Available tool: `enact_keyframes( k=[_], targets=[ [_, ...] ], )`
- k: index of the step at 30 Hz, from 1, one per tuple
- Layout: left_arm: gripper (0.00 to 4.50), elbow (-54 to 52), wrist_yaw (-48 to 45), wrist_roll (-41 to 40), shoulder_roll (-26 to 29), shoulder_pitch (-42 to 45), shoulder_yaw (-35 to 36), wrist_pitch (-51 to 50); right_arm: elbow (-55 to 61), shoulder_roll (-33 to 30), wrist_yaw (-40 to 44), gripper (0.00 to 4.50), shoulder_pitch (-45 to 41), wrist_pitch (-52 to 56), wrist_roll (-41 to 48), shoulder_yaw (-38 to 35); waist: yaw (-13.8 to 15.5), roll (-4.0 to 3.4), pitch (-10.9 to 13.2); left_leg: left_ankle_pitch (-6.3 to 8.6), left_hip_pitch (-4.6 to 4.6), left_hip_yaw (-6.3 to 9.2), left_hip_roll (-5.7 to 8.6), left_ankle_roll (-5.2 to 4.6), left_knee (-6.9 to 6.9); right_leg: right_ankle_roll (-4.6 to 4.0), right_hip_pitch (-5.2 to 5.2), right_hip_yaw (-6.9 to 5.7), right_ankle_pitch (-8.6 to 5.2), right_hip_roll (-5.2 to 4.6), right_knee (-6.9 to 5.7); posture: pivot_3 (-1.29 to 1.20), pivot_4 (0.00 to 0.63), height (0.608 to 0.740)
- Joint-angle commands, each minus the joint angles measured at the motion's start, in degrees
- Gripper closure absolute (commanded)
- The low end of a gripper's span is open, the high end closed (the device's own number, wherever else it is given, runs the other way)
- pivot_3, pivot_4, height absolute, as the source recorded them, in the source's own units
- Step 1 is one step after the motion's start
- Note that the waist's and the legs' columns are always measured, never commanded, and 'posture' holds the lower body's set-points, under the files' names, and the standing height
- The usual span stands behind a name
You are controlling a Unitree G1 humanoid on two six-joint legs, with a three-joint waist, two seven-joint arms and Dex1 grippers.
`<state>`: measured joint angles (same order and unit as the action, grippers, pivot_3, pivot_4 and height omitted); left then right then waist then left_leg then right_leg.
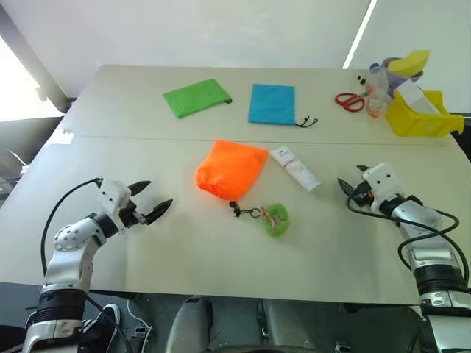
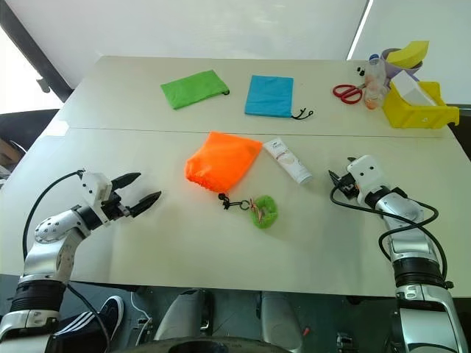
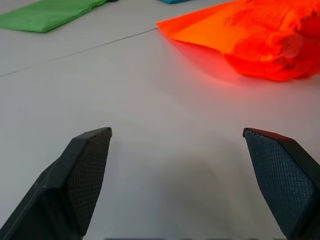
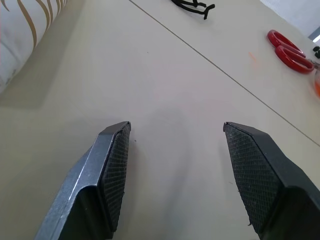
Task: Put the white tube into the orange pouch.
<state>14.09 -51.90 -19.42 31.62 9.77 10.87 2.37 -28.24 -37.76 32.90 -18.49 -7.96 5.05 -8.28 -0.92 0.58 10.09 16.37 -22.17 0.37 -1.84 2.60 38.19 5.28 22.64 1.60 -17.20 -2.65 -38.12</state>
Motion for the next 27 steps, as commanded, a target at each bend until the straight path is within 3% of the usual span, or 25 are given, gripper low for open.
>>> enact_keyframes(
  k=[1, 6, 10, 15, 22, 26, 27],
  targets=[
    [0.00, -2.73, -0.93, -0.49, -0.50, 2.38, -0.85, 2.05, 8.37, 1.48, 5.07, 1.42, -0.20, 4.82, 8.99, -3.19, 0.04, -0.01, 0.01, 0.00, 0.00, 0.00, 0.00, 0.00, 0.00, 0.00, 0.00, 0.00, 0.00, 0.00, 0.00, 0.00, 0.150, 0.740],
    [0.00, -5.85, -1.69, 2.60, -3.01, 7.03, -7.00, 3.43, 25.18, 2.89, 13.82, 1.42, 3.42, 13.59, 18.44, -0.14, 0.23, -0.01, 0.01, 0.00, -0.04, 0.04, -0.02, 0.00, 0.00, 0.01, 0.00, -0.01, 0.00, 0.01, 0.00, 0.00, 0.150, 0.740],
    [0.00, -4.52, 0.37, 6.59, -5.55, 10.88, -11.25, 4.41, 32.43, 3.24, 13.66, 1.42, 5.22, 15.81, 15.76, 3.81, 0.26, -0.01, 0.00, 0.00, -0.04, 0.05, 0.02, 0.00, 0.01, 0.01, -0.01, -0.02, 0.00, 0.01, 0.02, 0.00, 0.150, 0.740],
    [0.00, -1.21, 3.93, 13.81, -6.70, 12.04, -15.15, 9.44, 36.38, 5.17, 10.44, 1.42, 5.34, 17.75, 14.98, 4.53, -0.03, -0.01, 0.00, 0.00, -0.04, 0.04, 0.01, 0.00, 0.00, 0.01, 0.03, 0.00, 0.00, 0.10, 0.01, 0.00, 0.150, 0.740],
    [0.00, -1.13, 8.10, 16.12, -7.10, 11.44, -15.32, 8.71, 35.91, 4.51, 9.76, 1.42, 6.23, 17.31, 13.74, 3.28, 0.25, -0.01, 0.01, 0.00, -0.07, 0.05, 0.02, 0.00, -0.01, 0.01, 0.04, -0.01, 0.00, 0.08, 0.01, 0.00, 0.150, 0.740],
    [1.26, -1.28, 9.21, 15.58, -6.40, 11.63, -14.62, 7.43, 35.53, 5.17, 9.40, 1.36, 6.22, 16.79, 12.94, 3.81, 0.23, -0.01, 0.01, 0.00, -0.07, 0.06, 0.02, 0.00, 0.00, 0.01, 0.04, -0.01, 0.00, 0.08, 0.01, 0.00, 0.150, 0.740],
    [1.87, -1.62, 9.45, 15.23, -6.34, 11.50, -14.37, 6.96, 35.28, 5.26, 9.37, 1.36, 6.16, 16.63, 12.78, 3.91, 0.22, -0.01, 0.01, 0.00, -0.07, 0.06, 0.02, 0.00, 0.00, 0.01, 0.04, -0.01, 0.00, 0.09, 0.01, 0.00, 0.150, 0.740]
  ],
)
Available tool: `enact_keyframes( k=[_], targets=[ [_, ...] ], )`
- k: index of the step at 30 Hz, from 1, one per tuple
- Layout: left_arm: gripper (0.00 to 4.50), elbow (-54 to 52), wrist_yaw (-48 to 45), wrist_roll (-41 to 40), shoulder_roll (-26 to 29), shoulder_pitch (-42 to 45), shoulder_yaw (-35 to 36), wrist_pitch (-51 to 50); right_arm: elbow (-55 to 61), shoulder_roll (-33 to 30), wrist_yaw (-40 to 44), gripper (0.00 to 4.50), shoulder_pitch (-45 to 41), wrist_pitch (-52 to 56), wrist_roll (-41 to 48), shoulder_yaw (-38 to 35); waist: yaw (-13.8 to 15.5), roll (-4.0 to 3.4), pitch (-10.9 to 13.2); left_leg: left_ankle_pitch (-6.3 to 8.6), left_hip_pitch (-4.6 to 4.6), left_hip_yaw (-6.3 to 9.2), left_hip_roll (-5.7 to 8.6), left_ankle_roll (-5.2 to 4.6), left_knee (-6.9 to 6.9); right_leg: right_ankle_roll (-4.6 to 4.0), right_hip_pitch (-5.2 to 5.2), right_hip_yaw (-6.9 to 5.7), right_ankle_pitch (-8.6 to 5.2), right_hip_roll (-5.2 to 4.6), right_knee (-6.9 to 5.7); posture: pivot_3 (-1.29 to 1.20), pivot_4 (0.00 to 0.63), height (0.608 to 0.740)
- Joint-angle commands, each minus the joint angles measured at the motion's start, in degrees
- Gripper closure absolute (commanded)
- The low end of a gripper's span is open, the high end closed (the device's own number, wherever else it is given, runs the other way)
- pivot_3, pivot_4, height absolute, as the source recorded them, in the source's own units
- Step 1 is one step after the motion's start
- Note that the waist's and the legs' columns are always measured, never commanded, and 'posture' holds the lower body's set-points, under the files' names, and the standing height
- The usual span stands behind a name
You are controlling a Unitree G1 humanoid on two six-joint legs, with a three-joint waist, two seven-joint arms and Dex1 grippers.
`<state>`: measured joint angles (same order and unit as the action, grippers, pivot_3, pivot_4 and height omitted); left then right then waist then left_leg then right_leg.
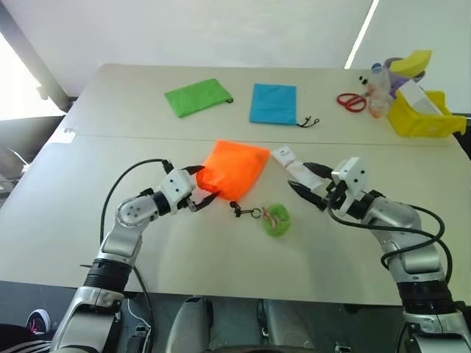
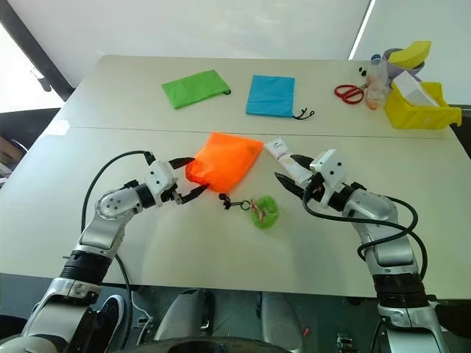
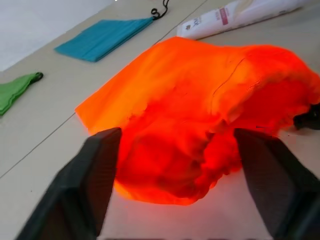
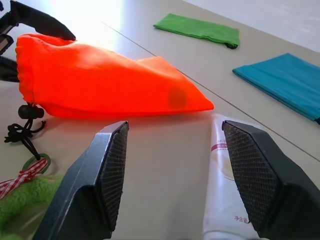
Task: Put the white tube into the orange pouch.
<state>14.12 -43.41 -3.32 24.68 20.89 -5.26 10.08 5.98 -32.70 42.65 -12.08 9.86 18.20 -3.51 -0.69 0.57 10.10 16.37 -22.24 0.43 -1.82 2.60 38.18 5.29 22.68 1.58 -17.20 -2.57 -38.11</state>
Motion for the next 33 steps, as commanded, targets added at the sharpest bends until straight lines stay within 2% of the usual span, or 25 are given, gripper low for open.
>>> enact_keyframes(
  k=[1, 5, 16, 22, 27, 33],
  targets=[
    [2.38, -1.90, 1.14, -1.09, 0.64, 0.28, 1.91, -1.08, 0.88, 0.25, -0.40, 1.36, -0.29, -1.32, -0.46, -0.79, -0.05, 0.00, 0.00, 0.00, 0.00, 0.00, 0.00, 0.00, 0.00, 0.00, 0.00, 0.00, 0.00, 0.01, 0.00, 0.00, 0.150, 0.740],
    [4.42, -4.60, 0.18, -3.42, 1.34, -1.54, 2.85, -4.30, -0.47, 0.14, -0.45, 1.36, -0.76, -2.32, -1.24, -0.82, -0.11, 0.00, 0.00, 0.00, 0.00, 0.00, -0.01, 0.00, 0.00, 0.00, 0.01, 0.00, 0.00, 0.01, 0.00, 0.00, 0.150, 0.740],
    [4.47, -17.34, -5.14, -11.92, 5.50, -10.52, 4.96, -16.02, -1.35, -0.03, 0.65, 1.36, -0.81, -3.58, -1.90, -0.40, -0.21, 0.00, 0.00, 0.00, 0.00, 0.00, -0.03, 0.00, -0.02, -0.01, 0.02, 0.01, 0.00, -0.01, 0.00, 0.00, 0.150, 0.740],
    [4.47, -24.64, -7.13, -16.05, 7.05, -14.69, 5.07, -21.54, 3.72, -0.61, 5.82, 1.36, 2.18, -0.13, 1.56, 1.81, -0.13, -0.01, 0.00, 0.00, 0.01, 0.03, -0.06, 0.00, -0.03, -0.02, 0.01, 0.01, -0.01, -0.02, 0.01, 0.00, 0.150, 0.740],
    [4.47, -24.19, -6.08, -13.87, 7.62, -15.10, 4.95, -20.48, 10.32, -0.74, 7.94, 1.36, 3.84, 4.95, 3.79, 4.56, -0.22, -0.01, 0.00, 0.00, 0.03, 0.13, -0.05, 0.00, -0.03, -0.02, 0.01, 0.02, -0.01, -0.02, 0.00, 0.00, 0.150, 0.740],
    [4.47, -20.24, -4.05, -11.57, 7.09, -12.63, 5.30, -17.79, 10.46, -1.14, 6.73, 1.36, 4.08, 4.54, -3.61, 11.05, -0.06, 0.00, 0.00, 0.00, 0.07, 0.09, -0.02, 0.00, -0.02, -0.03, -0.01, 0.02, -0.02, 0.00, 0.01, 0.00, 0.150, 0.740]
  ],
)
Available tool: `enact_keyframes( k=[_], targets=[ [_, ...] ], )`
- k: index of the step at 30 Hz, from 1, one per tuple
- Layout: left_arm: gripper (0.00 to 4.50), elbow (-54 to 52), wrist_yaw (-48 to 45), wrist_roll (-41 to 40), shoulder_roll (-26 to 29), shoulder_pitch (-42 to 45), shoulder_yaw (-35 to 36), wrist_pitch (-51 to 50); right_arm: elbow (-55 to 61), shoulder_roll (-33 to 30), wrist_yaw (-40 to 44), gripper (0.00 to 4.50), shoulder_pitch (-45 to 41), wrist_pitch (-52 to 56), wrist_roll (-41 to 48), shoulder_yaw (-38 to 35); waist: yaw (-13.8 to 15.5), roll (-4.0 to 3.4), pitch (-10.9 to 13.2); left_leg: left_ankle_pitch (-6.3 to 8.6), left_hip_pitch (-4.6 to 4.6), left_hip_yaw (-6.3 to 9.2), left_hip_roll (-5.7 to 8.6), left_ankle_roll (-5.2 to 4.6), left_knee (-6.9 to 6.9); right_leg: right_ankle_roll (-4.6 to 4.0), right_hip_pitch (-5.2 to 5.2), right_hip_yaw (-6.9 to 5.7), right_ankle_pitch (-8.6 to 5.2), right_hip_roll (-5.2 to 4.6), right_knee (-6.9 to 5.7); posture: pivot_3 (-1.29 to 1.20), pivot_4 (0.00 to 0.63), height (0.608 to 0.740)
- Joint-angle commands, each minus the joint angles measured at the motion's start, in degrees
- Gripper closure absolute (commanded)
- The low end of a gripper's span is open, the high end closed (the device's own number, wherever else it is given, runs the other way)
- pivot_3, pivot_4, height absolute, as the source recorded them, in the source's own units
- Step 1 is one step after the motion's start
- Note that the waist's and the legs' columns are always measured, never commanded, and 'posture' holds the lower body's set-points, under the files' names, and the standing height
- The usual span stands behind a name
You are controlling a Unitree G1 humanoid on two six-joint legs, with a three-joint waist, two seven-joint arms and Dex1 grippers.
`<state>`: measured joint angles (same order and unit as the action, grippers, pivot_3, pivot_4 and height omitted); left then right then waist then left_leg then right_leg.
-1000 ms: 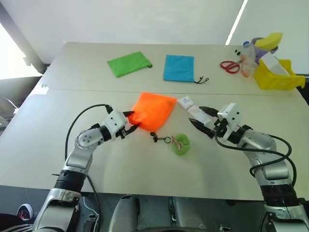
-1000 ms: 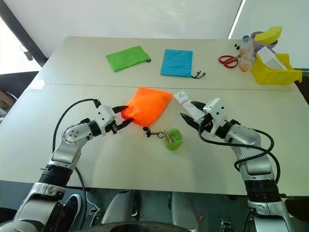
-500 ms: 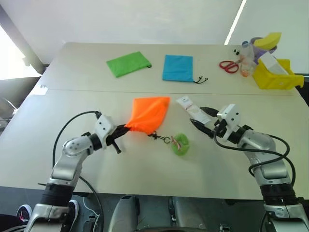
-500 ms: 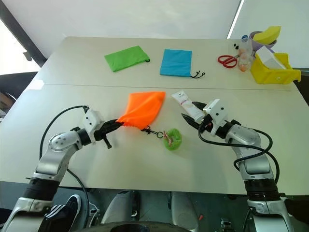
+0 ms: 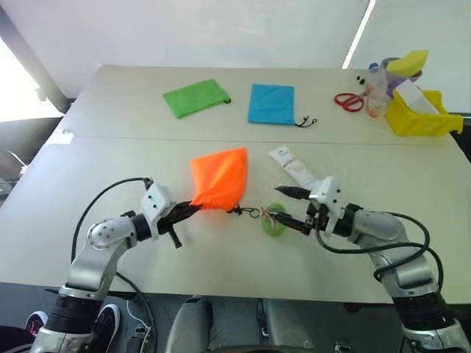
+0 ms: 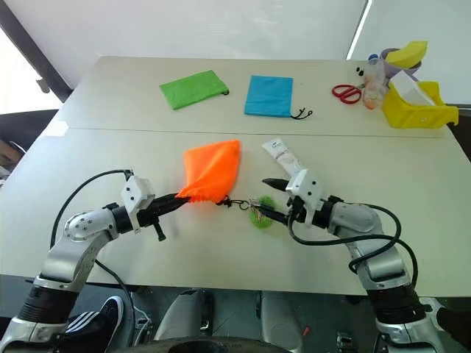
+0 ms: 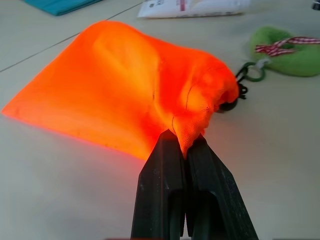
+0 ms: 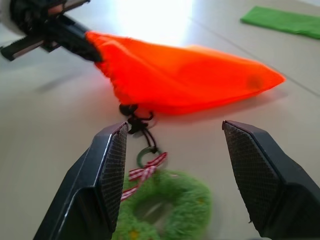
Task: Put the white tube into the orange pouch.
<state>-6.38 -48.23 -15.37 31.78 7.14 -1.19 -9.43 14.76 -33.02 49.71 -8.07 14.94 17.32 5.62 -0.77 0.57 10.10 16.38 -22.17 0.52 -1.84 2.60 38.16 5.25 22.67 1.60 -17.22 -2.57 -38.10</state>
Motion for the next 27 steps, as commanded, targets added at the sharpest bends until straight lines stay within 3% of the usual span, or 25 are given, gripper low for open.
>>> enact_keyframes(
  k=[1, 6, 10, 15, 21, 25, 27],
  targets=[
    [4.47, 0.41, 0.84, 0.46, -0.09, 1.21, 1.22, 1.90, 1.86, -1.22, -0.24, 1.36, 0.22, -0.49, -3.41, 2.40, 0.02, 0.00, 0.00, 0.00, -0.01, -0.01, 0.00, 0.00, 0.00, 0.00, 0.00, 0.00, 0.00, 0.00, 0.00, 0.00, 0.150, 0.740],
    [4.47, 0.73, 1.21, 0.35, -0.87, 1.23, 0.69, 2.51, 0.05, -3.15, 0.02, 1.36, -0.35, -1.96, -7.90, 4.67, 0.04, 0.00, 0.00, 0.00, -0.10, 0.00, 0.01, 0.00, 0.00, 0.01, 0.05, 0.00, 0.00, -0.03, 0.06, 0.00, 0.150, 0.740],
    [4.47, 0.31, 1.17, 0.27, -1.34, 1.05, 0.32, 2.36, 0.63, -3.24, 0.80, 1.36, -0.46, 0.06, -6.15, 3.53, 0.02, 0.00, 0.00, 0.00, -0.10, -0.02, 0.01, 0.00, 0.00, 0.01, 0.05, -0.02, 0.00, 0.00, 0.05, 0.00, 0.150, 0.740],
    [4.47, 0.79, 1.11, 0.53, -1.43, 1.24, 0.51, 2.64, 0.11, -7.90, 4.64, 1.36, 0.06, -1.61, -7.64, 3.72, 0.05, 0.00, 0.00, 0.00, -0.09, -0.02, 0.01, 0.00, 0.00, 0.01, 0.03, -0.01, 0.00, -0.01, 0.05, 0.00, 0.150, 0.740],
    [4.47, 1.00, 1.06, 0.69, -1.52, 1.27, 0.50, 2.75, -2.89, -7.57, 4.25, 1.36, -0.42, -4.41, -10.26, 5.40, 0.03, 0.01, -0.01, 0.00, -0.09, -0.05, 0.01, 0.00, 0.00, 0.01, 0.03, -0.02, 0.00, 0.02, 0.05, 0.00, 0.150, 0.740],
    [4.50, 0.79, 0.98, 0.82, -1.60, 0.76, 0.30, 2.98, -3.33, -7.98, 4.07, 3.13, -0.37, -5.56, -11.56, 5.16, 0.03, 0.01, -0.01, 0.00, -0.08, -0.05, 0.01, 0.00, 0.01, 0.01, 0.02, -0.02, 0.00, 0.01, 0.05, 0.00, 0.150, 0.740],
    [4.50, 0.40, 0.39, 0.42, -1.76, 0.32, -0.30, 2.45, -3.85, -8.17, 4.41, 3.13, -0.57, -5.30, -10.48, 3.68, 0.04, 0.01, -0.01, 0.00, -0.08, -0.06, 0.01, 0.00, 0.01, 0.01, 0.02, -0.02, 0.00, 0.00, 0.06, 0.00, 0.150, 0.740]
  ],
)
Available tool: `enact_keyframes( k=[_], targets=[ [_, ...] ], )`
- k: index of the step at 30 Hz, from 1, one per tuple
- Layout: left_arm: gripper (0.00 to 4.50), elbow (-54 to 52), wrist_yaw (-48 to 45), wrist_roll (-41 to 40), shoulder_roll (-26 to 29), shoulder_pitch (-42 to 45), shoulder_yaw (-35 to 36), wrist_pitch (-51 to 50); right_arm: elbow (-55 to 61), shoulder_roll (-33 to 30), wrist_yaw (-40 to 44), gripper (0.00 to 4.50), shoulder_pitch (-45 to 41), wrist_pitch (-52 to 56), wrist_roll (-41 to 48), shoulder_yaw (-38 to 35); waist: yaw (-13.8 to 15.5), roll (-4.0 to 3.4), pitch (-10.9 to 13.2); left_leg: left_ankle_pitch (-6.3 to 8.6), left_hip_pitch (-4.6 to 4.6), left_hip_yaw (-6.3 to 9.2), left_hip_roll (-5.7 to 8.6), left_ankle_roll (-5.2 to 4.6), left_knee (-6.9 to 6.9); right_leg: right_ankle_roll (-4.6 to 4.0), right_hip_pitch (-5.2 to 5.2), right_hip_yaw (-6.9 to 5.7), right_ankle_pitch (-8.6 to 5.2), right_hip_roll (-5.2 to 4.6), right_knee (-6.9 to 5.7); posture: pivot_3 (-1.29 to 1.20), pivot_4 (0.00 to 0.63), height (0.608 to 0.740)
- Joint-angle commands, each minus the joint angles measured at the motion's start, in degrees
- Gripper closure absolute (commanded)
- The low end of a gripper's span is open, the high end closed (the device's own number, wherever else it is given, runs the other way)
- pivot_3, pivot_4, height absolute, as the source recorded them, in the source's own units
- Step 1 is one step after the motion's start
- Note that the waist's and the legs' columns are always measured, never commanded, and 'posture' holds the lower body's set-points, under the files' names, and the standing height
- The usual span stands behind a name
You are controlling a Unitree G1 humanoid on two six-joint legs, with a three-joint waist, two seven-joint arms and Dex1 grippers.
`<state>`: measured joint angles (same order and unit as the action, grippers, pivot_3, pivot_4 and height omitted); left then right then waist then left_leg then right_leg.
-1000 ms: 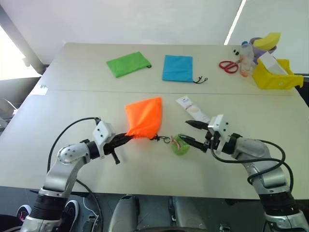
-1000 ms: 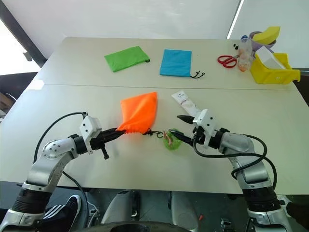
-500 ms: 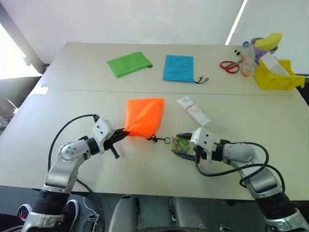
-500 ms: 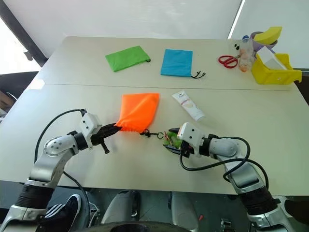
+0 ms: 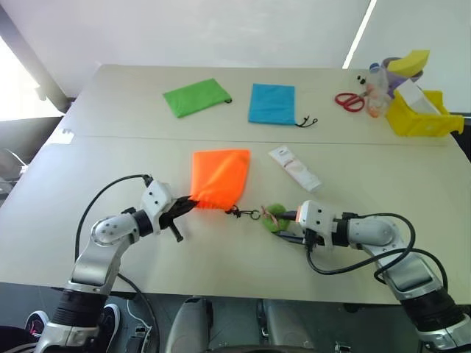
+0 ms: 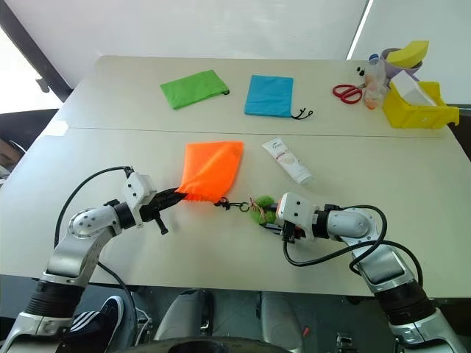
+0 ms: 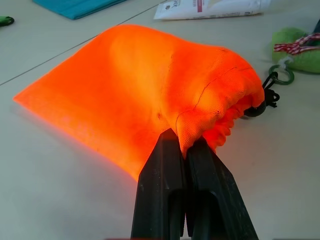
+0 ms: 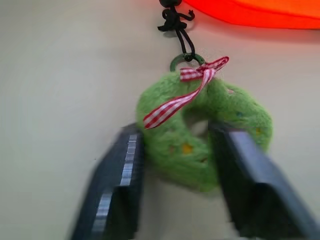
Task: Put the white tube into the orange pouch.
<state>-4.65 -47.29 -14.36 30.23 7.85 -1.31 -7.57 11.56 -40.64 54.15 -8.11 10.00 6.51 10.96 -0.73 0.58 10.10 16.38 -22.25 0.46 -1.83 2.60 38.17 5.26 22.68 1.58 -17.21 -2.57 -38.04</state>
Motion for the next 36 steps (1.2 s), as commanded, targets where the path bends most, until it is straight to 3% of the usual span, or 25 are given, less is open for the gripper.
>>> enact_keyframes(
  k=[1, 4, 7, 9, 16, 21, 28, 32, 36],
  targets=[
    [4.50, -1.55, -0.92, -0.63, -0.21, -0.63, -0.60, 0.47, -0.84, -0.76, 0.26, 3.13, -0.69, -0.31, 0.70, -2.16, 0.00, 0.00, 0.00, 0.00, 0.00, 0.00, 0.00, 0.00, 0.00, 0.00, 0.00, 0.00, 0.00, 0.00, 0.00, 0.00, 0.150, 0.740],
    [4.50, -1.52, -0.98, -0.40, -0.62, -0.73, -0.94, 0.63, -1.74, -1.07, 0.06, 3.13, -1.04, -1.00, 0.40, -2.74, 0.01, 0.00, 0.00, 0.00, 0.00, 0.00, 0.00, 0.00, 0.00, 0.00, 0.00, 0.00, 0.00, 0.00, 0.00, 0.00, 0.150, 0.740],
    [4.50, -1.07, -0.89, -0.19, -1.03, -0.24, -0.91, 0.74, -2.39, -1.41, -0.27, 4.00, -1.15, -1.72, -0.09, -2.92, 0.06, 0.00, 0.00, 0.00, 0.00, 0.00, 0.00, 0.00, 0.01, 0.00, -0.01, 0.00, 0.00, -0.01, 0.00, 0.00, 0.150, 0.740],
    [4.50, -0.63, -0.96, -0.20, -1.10, 0.17, -0.72, 0.84, -2.35, -1.40, -0.34, 4.26, -1.06, -1.65, 0.04, -3.02, 0.06, 0.00, 0.00, 0.00, 0.00, 0.00, 0.00, 0.00, 0.01, 0.00, -0.02, 0.00, 0.00, -0.01, 0.00, 0.00, 0.150, 0.740],
    [4.50, 0.37, -1.04, -0.44, -1.44, 1.13, -0.60, 1.07, -2.85, -3.53, 0.90, 4.26, -0.50, -2.33, 1.05, -5.45, 0.09, 0.00, 0.00, 0.00, 0.00, -0.01, 0.00, 0.00, 0.01, 0.00, -0.01, 0.00, 0.00, -0.01, 0.00, 0.00, 0.150, 0.740],
    [4.50, 0.31, -3.09, 0.51, -1.81, 4.18, -4.29, -0.21, -4.56, -7.17, 4.11, 4.26, -0.25, -3.75, 2.89, -8.64, 0.15, 0.00, 0.00, 0.00, 0.00, -0.02, 0.04, 0.00, 0.02, 0.00, -0.03, 0.00, 0.00, -0.04, 0.00, 0.00, 0.150, 0.740],
    [4.50, -0.32, -3.80, 0.80, -1.78, 5.03, -5.80, -1.24, -3.67, -6.64, 5.49, 4.26, 0.23, -2.77, 5.09, -9.25, -0.19, -0.01, 0.00, 0.00, 0.05, 0.01, -0.02, 0.00, -0.01, 0.00, -0.02, 0.00, 0.00, 0.08, -0.03, 0.00, 0.150, 0.740],
    [4.50, -1.49, -4.01, 0.94, -1.26, 3.72, -6.02, -1.27, -3.42, -6.20, 5.58, 2.86, 1.07, -1.98, 5.99, -9.30, 0.01, -0.01, 0.00, 0.00, 0.05, -0.01, 0.00, 0.00, 0.00, 0.00, -0.03, 0.01, 0.00, 0.02, -0.02, 0.00, 0.150, 0.740],
    [4.50, -1.81, -3.74, 0.37, -0.26, 2.97, -4.62, -1.76, -0.01, -5.90, 6.16, 0.72, 1.78, 0.77, 10.49, -11.08, 0.05, -0.01, 0.01, 0.00, 0.04, 0.00, 0.01, 0.00, 0.01, 0.00, -0.05, 0.01, 0.00, 0.01, -0.02, 0.00, 0.150, 0.740]
  ],
)
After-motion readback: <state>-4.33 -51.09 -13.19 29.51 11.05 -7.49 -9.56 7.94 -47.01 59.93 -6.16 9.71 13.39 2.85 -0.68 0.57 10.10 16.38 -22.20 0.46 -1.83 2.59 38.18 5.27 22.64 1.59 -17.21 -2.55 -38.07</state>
